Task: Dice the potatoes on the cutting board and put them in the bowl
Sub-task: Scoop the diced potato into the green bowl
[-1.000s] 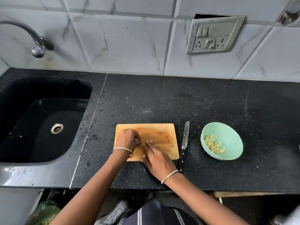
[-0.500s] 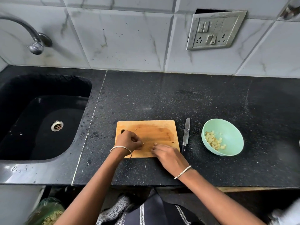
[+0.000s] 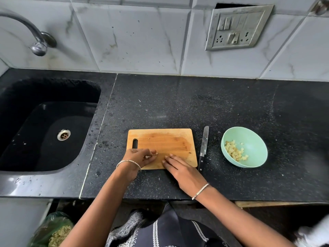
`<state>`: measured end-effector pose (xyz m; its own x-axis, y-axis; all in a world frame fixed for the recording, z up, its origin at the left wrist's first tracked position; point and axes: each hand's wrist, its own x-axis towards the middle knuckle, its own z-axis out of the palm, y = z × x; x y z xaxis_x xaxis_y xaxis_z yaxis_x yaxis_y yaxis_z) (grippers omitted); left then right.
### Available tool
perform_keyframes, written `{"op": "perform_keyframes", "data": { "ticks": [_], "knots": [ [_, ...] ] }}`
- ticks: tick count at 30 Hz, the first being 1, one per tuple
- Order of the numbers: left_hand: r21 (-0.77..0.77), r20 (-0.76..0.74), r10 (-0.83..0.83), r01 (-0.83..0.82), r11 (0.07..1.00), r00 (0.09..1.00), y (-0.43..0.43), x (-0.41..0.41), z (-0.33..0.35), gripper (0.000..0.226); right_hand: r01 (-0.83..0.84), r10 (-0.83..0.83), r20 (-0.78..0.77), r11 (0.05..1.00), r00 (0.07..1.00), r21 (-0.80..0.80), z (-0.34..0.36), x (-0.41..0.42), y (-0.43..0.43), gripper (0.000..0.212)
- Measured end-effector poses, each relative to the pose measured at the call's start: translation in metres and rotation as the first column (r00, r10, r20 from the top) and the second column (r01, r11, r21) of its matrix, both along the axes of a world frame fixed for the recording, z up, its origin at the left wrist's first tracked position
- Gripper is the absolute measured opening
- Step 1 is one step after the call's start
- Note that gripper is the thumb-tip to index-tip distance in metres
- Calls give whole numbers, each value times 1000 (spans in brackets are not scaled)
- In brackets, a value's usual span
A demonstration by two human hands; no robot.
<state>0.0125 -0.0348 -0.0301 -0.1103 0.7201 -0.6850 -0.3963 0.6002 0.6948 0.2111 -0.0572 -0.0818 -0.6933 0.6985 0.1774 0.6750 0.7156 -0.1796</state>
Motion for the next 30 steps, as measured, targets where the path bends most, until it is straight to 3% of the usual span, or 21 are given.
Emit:
{"op": "perform_keyframes", "data": {
  "ticks": [4,7,10,12,13,15,16,18,23,27,29,30],
  "knots": [
    [-68,119,108,-101,993,987,1,-1,8,11,57,-56,59,998,997,-3,-8,11,-1,59],
    [-62,118,144,-138,989,982,3,-1,4,11,25,-35,96,994,995,110,-11,12,-2,43],
    [25,10,87,-87,996,996,1,0,2,7,22,-44,122,985,992,173,-7,12,-5,46],
    [120,-202,-47,73,990,978,-3,0,1,8,12,-39,124,977,991,214,-6,13,-7,40],
    [130,-389,-127,191,973,912,-4,0,0,11,2,-31,123,974,992,227,-6,13,-7,33],
    [55,-718,-224,375,926,659,-4,1,-2,15,15,-41,113,976,993,217,-2,12,-9,36],
    [18,-802,-244,431,902,545,-3,2,-3,16,33,-57,112,978,992,207,0,12,-9,38],
    [-44,-865,-278,490,871,417,0,7,-5,17,57,-81,106,975,991,213,1,11,-9,36],
    [-134,-897,-324,512,848,302,10,14,-2,10,111,-126,84,979,988,168,-2,11,-8,32],
    [-182,-897,-375,577,796,234,16,15,1,8,233,-222,120,969,968,-85,11,8,-1,14],
    [-189,-896,-386,600,778,218,18,15,2,9,406,-442,-66,866,895,-293,27,7,6,10],
    [-188,-898,-385,605,774,214,19,16,2,11,474,-580,-191,781,792,-406,35,8,9,8]
  ]
}}
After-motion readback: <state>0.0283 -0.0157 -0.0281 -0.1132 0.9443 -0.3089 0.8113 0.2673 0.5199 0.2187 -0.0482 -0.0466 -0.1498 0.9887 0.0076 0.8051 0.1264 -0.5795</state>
